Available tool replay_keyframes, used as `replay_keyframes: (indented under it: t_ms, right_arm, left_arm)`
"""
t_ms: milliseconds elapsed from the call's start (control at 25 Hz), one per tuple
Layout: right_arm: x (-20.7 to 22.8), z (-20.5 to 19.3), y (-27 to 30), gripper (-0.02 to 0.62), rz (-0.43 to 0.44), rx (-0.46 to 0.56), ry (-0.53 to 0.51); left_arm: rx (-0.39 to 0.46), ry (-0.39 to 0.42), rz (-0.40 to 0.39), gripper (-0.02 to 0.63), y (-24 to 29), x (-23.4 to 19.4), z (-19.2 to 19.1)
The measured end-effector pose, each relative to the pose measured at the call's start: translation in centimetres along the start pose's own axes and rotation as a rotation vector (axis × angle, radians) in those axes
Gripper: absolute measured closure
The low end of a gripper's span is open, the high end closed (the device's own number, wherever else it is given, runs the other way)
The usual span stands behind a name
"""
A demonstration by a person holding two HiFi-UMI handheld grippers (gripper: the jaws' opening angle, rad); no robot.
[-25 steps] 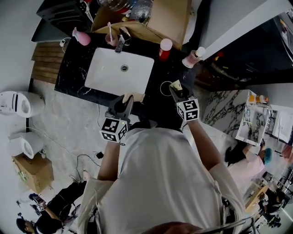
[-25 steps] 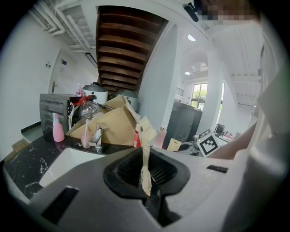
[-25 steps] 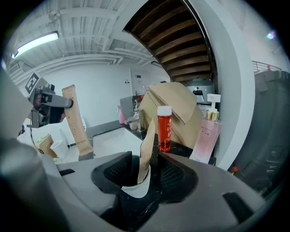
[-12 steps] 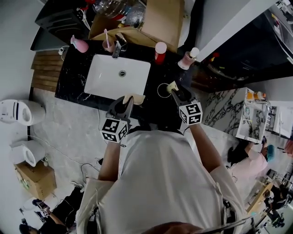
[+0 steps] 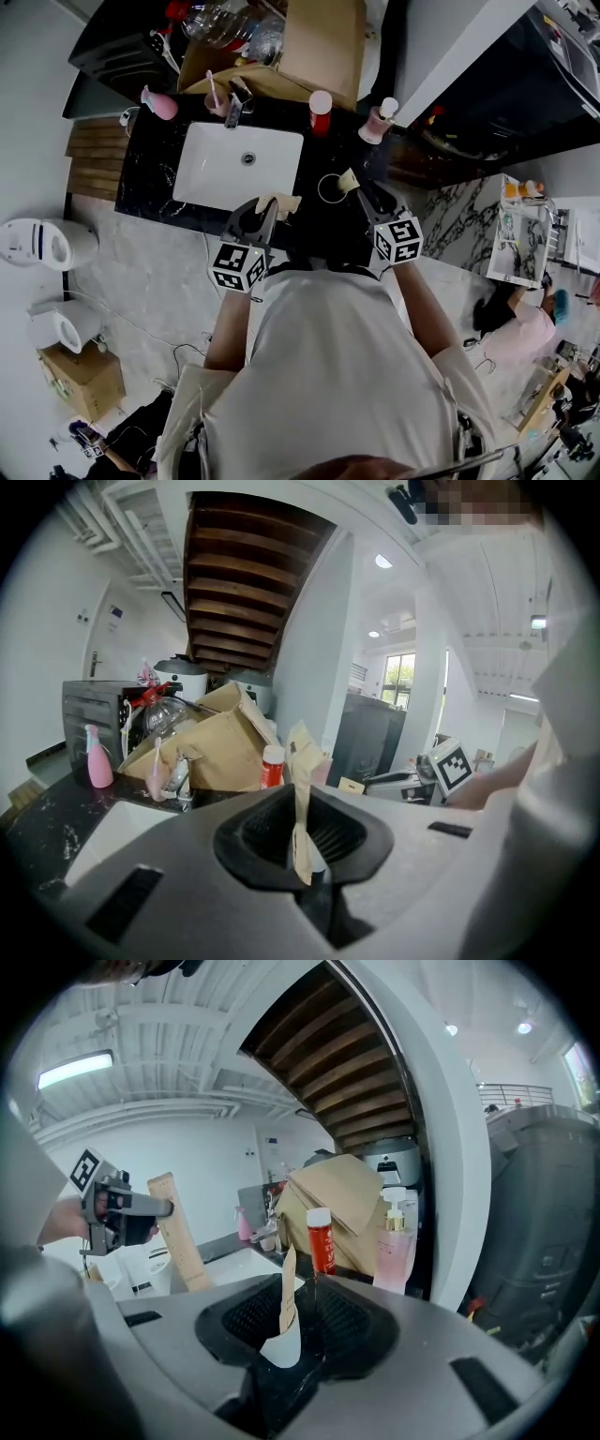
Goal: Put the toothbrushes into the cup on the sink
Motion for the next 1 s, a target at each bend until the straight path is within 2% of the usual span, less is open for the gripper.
replay_keyframes:
  t_ms: [560, 1000]
  right_arm:
    - [0.9, -0.2, -2.7, 0.549, -0.009, 0.037, 0.026]
    - [0.9, -0.8, -4.5, 0.557, -0.038, 0.06, 0.059]
  left_arm:
    - [0.017, 0.066, -0.056, 0.572, 2.1, 1.0, 3.0]
    - [0.015, 0.132, -0.114, 0.574, 4.7, 2.4, 4.8]
Point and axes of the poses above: the fingertips, and each gripper's own axes: y forward along the fingers, x to its right, z out of its top, the point moved 9 cm from there along -y, backward along the fingers, and after that the axes turned 14 degrees about -x, right-handed, at the moved point
